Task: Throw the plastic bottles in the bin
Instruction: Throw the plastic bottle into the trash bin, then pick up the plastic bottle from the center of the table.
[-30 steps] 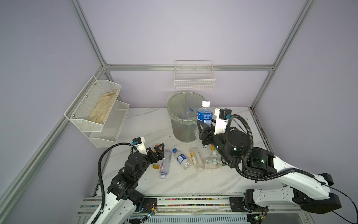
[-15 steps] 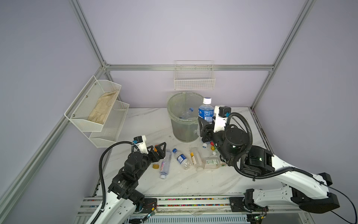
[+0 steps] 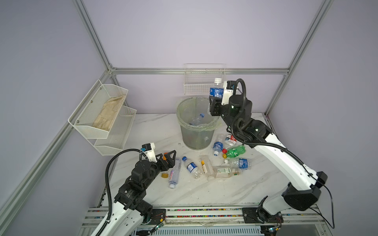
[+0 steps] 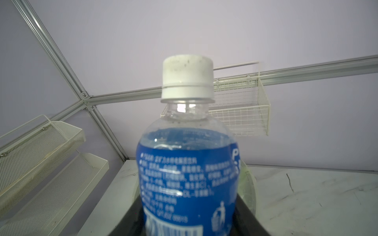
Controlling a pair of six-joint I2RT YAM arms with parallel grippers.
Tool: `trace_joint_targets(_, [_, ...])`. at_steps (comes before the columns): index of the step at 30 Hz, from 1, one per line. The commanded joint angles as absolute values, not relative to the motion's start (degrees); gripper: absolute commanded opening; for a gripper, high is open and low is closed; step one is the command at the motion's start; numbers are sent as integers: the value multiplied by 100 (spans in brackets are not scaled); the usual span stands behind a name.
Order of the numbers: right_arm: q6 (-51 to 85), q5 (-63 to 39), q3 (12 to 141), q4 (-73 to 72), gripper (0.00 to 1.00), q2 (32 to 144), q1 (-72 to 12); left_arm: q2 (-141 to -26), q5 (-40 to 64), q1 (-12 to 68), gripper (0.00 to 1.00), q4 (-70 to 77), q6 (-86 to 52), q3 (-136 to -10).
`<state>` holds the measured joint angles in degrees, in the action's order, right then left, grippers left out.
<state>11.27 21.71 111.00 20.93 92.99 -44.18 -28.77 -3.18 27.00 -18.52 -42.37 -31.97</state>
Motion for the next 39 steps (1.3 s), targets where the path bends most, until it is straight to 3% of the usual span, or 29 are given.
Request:
trace_joint_targets(1, [1189, 1566, 12042, 3434, 71, 10139, -4318, -2773, -193, 2673, 100, -1685, -4126, -3015])
trace_joint_targets(2, [1267, 1734, 12406, 3781, 96, 10392, -4309, -2747, -185, 2663, 100, -1704, -4130, -3015])
trace_joint_targets(3, [1276, 1778, 12651, 4022, 97, 10550, -4315, -2727, -177, 2663, 100, -1722, -4131, -3007])
trace_joint_targets(5, [1323, 1806, 12843, 4238, 97, 10566, -4345, -2679, -158, 2669, 100, -1781, -4131, -3001])
trace_joint_targets(11, [1160, 1595, 11330, 3008, 97, 9294, -4412, -2614, -215, 2668, 100, -1832, -4122, -2959])
trace_joint_targets(27, [1272, 1860, 9964, 2717, 97, 8197, -4412, -3309, 57, 2715, 97, -1837, -4113, -3111])
trace_joint_targets(39, [1578, 2187, 9109, 2791, 97, 7408, -4403, -4387, -210, 3451, 97, -1715, -3947, -3448])
